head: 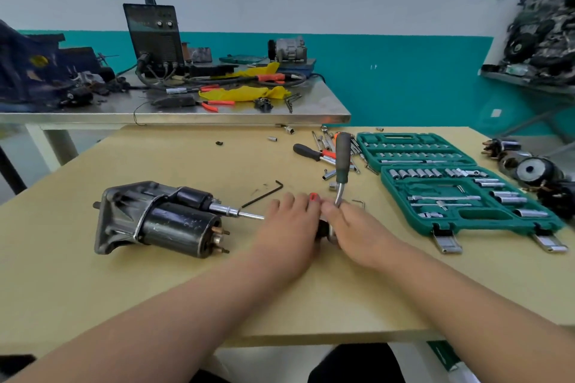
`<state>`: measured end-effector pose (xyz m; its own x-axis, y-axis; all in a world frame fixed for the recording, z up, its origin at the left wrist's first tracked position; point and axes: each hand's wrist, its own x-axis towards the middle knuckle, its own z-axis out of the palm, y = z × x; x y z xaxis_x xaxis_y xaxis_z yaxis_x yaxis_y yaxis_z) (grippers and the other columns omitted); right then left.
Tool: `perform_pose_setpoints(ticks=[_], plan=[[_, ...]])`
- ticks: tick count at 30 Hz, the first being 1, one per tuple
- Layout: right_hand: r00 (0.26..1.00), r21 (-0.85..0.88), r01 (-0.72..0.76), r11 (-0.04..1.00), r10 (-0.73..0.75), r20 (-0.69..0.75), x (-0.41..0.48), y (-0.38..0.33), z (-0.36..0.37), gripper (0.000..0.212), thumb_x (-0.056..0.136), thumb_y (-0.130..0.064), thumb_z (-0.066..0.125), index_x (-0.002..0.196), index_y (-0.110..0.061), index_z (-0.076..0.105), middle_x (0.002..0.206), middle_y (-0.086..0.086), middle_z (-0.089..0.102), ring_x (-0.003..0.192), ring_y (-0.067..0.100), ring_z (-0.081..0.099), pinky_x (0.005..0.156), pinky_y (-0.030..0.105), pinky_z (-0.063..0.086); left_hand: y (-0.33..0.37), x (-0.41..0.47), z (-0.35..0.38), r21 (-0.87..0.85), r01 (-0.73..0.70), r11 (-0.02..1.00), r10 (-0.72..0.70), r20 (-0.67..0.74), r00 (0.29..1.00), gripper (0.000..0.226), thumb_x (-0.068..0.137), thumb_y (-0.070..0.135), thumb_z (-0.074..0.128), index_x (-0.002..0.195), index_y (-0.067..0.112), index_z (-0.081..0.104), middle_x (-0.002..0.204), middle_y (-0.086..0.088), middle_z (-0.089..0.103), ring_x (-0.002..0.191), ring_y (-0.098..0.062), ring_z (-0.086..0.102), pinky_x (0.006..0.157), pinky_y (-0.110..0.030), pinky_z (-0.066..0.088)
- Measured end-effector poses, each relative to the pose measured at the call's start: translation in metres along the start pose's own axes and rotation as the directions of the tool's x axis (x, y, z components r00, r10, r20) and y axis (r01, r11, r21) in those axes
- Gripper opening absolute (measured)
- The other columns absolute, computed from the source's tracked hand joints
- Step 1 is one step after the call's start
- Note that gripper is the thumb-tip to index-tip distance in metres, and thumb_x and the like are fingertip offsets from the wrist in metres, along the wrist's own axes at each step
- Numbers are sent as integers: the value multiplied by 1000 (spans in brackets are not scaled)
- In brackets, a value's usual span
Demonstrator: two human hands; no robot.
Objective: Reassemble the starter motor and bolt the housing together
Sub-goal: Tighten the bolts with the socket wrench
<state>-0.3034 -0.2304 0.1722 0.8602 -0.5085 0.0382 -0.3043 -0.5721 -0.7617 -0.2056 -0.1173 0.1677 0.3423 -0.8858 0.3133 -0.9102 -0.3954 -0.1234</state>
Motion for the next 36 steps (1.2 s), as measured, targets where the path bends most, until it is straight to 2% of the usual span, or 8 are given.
perform_pose_setpoints(ticks=[3,10,16,21,24,28,33,36], plan=[[978,246,-192,950,165,125,4,-8,4,49,97,-54,30,74,-17,52,50,-1,56,37,16,44,39,22,33,2,-8,2,-30,30,999,-30,-4,1000,39,85,32,54,120,17,52,92,-3,59,84,-29,56,70,-35,37],[970,-519,244,819,-211,121,4,6,10,47,98,-50,30,141,-33,31,127,0,59,109,23,58,85,32,45,-86,-10,-30,-88,-97,991,110,151,982,78,71,75,53,137,35,41,132,9,49,122,-17,44,108,-35,31],[963,-329,266,906,-261,60,8,-8,17,39,99,-44,34,138,-34,37,110,-12,61,100,11,58,82,24,47,-114,-13,-32,-128,91,988,-37,371,928,33,86,53,57,117,42,54,103,16,60,84,-8,56,68,-28,45],[953,351,-304,886,285,104,29,-29,23,49,96,-53,28,95,-19,64,49,-2,51,34,13,35,37,18,28,-117,-7,-32,-195,174,965,-84,398,914,18,95,46,50,87,33,59,76,9,58,65,-10,53,54,-28,37],[999,2,-41,999,41,34,30,-25,15,43,96,-50,30,103,-21,61,71,-3,64,51,9,56,51,25,46,-116,-2,-30,-163,188,969,-87,487,869,28,98,44,43,86,25,59,75,5,57,64,-13,50,57,-29,36],[884,-634,433,641,-438,160,34,-4,10,35,95,-50,36,126,-36,40,106,-18,48,83,5,48,70,26,43,-117,0,-29,-146,227,963,-128,493,860,28,98,43,40,89,23,58,79,5,57,68,-10,51,56,-28,34],[932,235,-356,904,325,163,48,-21,23,44,96,-50,30,98,-16,57,58,0,58,41,13,40,42,21,32,-115,-5,-30,-115,209,971,-135,458,879,11,93,41,50,94,30,52,82,12,51,71,-3,46,54,-24,31],[969,112,-205,972,185,165,46,-22,19,41,99,-48,30,98,-17,57,66,-2,62,46,12,46,47,22,34,-114,-5,-30,-130,228,965,-144,465,873,15,94,42,49,92,28,54,84,10,54,72,-5,48,55,-25,33]])
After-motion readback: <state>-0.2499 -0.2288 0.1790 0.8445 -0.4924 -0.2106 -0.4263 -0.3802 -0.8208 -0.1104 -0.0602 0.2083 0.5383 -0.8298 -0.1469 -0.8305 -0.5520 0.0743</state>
